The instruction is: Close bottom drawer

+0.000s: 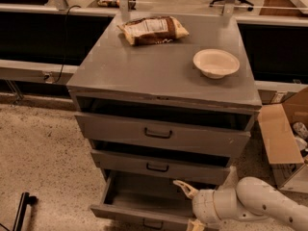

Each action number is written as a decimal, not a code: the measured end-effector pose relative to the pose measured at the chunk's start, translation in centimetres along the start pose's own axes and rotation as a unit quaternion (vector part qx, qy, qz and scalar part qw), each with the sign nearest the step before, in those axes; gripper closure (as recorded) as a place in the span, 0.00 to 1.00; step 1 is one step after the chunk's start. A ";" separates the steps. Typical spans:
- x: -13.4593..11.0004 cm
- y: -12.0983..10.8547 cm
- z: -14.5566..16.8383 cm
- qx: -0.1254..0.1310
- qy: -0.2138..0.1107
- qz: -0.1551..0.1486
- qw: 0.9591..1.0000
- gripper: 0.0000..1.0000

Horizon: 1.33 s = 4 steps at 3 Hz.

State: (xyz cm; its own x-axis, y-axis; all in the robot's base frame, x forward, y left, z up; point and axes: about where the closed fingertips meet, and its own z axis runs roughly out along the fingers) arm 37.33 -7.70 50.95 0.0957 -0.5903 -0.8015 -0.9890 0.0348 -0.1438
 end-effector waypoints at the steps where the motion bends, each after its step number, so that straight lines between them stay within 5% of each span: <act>1: 3.8 0.1 2.2 -0.005 0.006 0.028 1.000 0.19; 3: 15.3 2.5 6.8 -0.002 -0.021 0.075 0.997 0.64; 4: 19.4 4.5 8.7 0.016 -0.009 0.076 0.997 0.87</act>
Offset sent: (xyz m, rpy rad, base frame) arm 0.0048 -0.0378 -0.1925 0.1062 0.1294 -0.1014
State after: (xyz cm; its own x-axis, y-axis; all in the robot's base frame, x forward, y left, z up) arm 35.74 -12.00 29.70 -0.0536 -0.5611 -0.8260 -0.9882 0.1488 -0.0370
